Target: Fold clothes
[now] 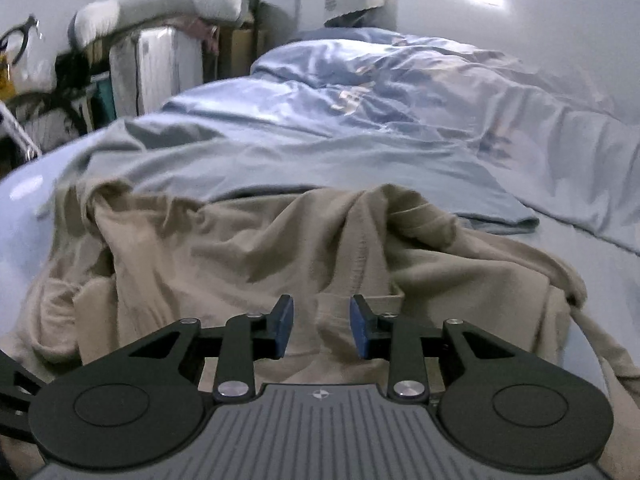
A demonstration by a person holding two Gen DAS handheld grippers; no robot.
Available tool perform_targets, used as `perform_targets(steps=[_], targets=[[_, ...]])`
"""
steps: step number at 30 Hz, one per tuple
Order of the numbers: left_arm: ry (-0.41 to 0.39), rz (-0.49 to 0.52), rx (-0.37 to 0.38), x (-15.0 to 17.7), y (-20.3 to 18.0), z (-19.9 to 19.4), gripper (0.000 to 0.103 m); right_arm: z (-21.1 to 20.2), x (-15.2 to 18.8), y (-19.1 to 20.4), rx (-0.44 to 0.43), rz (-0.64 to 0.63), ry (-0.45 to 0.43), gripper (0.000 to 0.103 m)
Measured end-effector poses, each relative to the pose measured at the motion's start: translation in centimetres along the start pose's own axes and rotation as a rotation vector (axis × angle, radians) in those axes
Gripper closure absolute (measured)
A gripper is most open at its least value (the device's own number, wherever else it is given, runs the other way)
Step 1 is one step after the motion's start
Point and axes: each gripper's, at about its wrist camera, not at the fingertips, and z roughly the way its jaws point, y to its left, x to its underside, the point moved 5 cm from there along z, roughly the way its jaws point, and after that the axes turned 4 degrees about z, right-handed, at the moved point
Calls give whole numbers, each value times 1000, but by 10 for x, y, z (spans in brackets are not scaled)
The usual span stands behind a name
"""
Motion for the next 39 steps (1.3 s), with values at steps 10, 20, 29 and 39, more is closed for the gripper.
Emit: perform_targets(steps=[10,20,29,39], targets=[[-39,28,-23,1,3,-13,74,18,8,-6,149,-41,57,97],[-88,113,-119,-5,-1,-21,69,-38,2,-83,137,237,13,97],[-68,238,-186,-16,-14,-2,69,-46,19,-90,120,218,82,97],[-28,223,-269,-21,-9,19,69,-59,29,-95,89,207,81,75]])
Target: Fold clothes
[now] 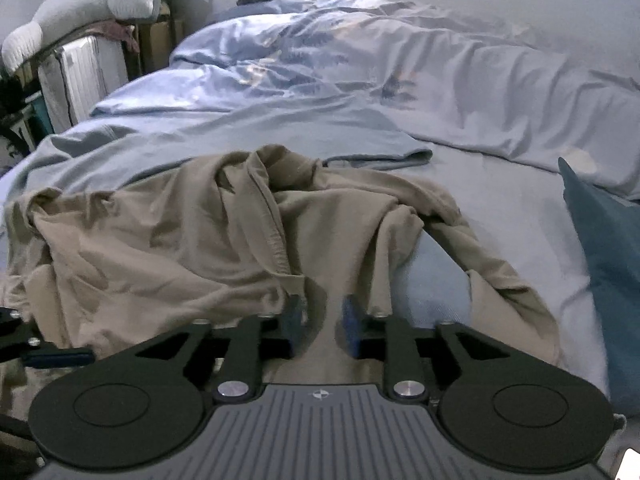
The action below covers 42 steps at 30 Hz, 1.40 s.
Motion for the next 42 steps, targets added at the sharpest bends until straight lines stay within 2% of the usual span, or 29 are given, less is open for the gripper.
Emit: perform_targets(steps=[6,9,13,16,20,22,26,29,32,35,37,39,42], targets=[[43,58,-14,0,-7,11,69,-5,3,4,-63,7,3,74],[47,46,-31,0,-3,10,86,-12,2,13,-165,-14,-15,73],[26,20,-38,-1,4,2,93,-23,12,46,-364,-191,-22,73],[18,12,-22,-1,7,-6,94,-26,27,71,-430,-349,1,73],[13,-8,-2,0,11,-12,94,-18,45,93,-373,-540,36,65],[21,1,2,1,11,-12,94,-15,53,101,-345,-630,42,65],[42,13,29,3,6,-9,94,-19,64,118,-319,-819,-53,63],[55,22,42,5,5,-7,94,-18,73,130,-326,-926,-77,59],[62,32,48,8,4,-8,95,-8,82,136,-298,-982,-65,59],[49,28,55,8,6,-11,94,3,87,134,-280,-1010,-21,60],[50,38,59,10,6,-11,94,3,85,130,-272,-1006,-24,61],[47,46,66,10,4,-12,94,6,86,131,-273,-1017,-16,65],[38,45,71,10,4,-13,94,9,89,132,-308,-1025,15,87]])
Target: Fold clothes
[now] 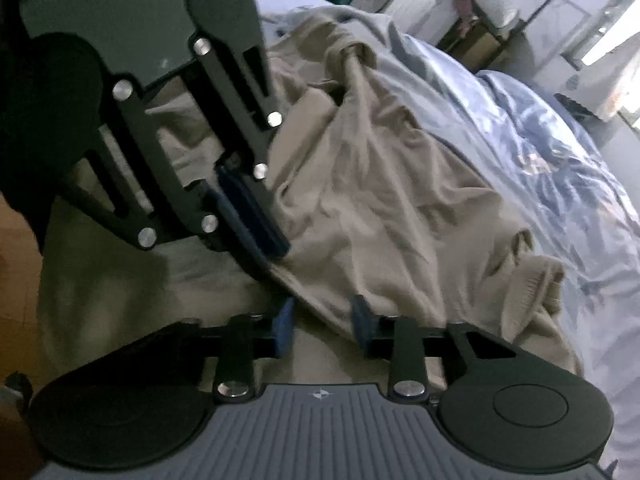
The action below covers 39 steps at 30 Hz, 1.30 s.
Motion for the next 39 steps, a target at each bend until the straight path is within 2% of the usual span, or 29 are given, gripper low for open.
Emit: perform_targets(steps=[3,5,7,8,12,18,21,24,27,29,34,39], targets=[[-13,-2,-12,-1,0,-1,93,-1,-1,-6,1,27,-3,96],[-24,16,-33,-2,-1,-3,90,-5,-2,-9,6,46,-14,97],[-25,39,-56,-3,-4,-3,79,-9,-4,-11,12,54,-29,97],[-25,52,-67,-3,-5,-2,78,-11,-5,-12,15,58,-36,97],[-28,85,-103,-5,-7,0,76,-17,-9,-14,18,68,-58,97],[-101,173,-171,-15,-15,-7,75,-22,-11,-15,18,74,-74,97],[-80,222,-174,-15,-21,0,74,-28,-12,-16,19,83,-96,97],[-61,215,-185,-17,-18,7,74,-37,-14,-19,2,107,-124,97],[-67,193,-208,-20,-14,6,77,-42,-15,-19,12,114,-136,97],[-62,187,-208,-20,-14,6,94,-43,-15,-20,10,126,-145,97],[-91,152,-225,-24,-8,2,96,-47,-17,-26,21,179,-178,97],[-129,21,-262,-26,9,-5,96,-55,-20,-42,-1,333,-256,97]])
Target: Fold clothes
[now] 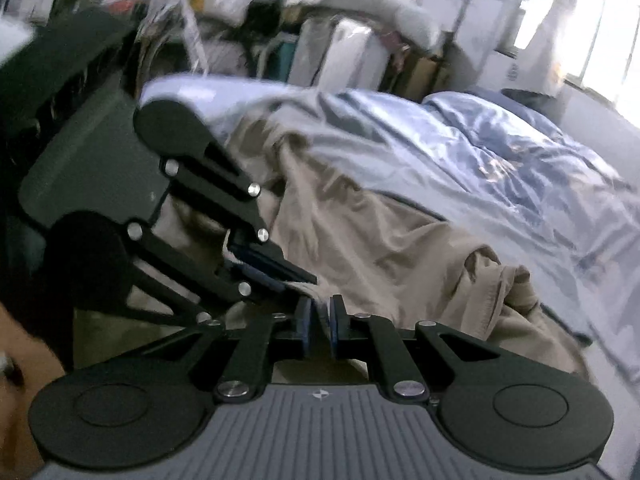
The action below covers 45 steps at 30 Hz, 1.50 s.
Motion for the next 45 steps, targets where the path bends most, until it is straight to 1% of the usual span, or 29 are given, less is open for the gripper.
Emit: perform_targets(steps=[6,7,8,9,10,11,13,15,18,22,27,30,45], targets=[[5,-200,-22,-2,27,10,97,-4,-10,-17,26,145,-74,93],[4,-236,-18,-3,30,12,97,-6,-12,-21,32,175,-95,90],[-2,-282,-16,-3,34,13,97,-8,-13,-26,41,208,-110,84],[-8,-337,-12,-4,38,14,97,-10,-14,-31,50,242,-122,79],[-14,-397,-1,-4,42,15,97,-13,-15,-36,60,273,-143,70],[-19,-448,3,-3,47,17,97,-16,-16,-41,70,302,-166,68],[-20,-549,8,-1,56,21,97,-24,-19,-53,83,370,-212,68],[-28,-618,3,1,61,23,98,-30,-19,-64,114,429,-243,67],[-45,-706,0,4,68,24,98,-37,-17,-80,167,504,-278,62],[-47,-719,-13,3,66,27,98,-39,-12,-97,234,554,-282,61],[-53,-732,-12,2,64,31,98,-44,-10,-104,258,582,-286,60],[-64,-747,-5,2,67,31,98,-44,-10,-103,252,580,-284,59],[-73,-759,-8,-1,68,32,98,-38,-10,-99,244,561,-276,59]])
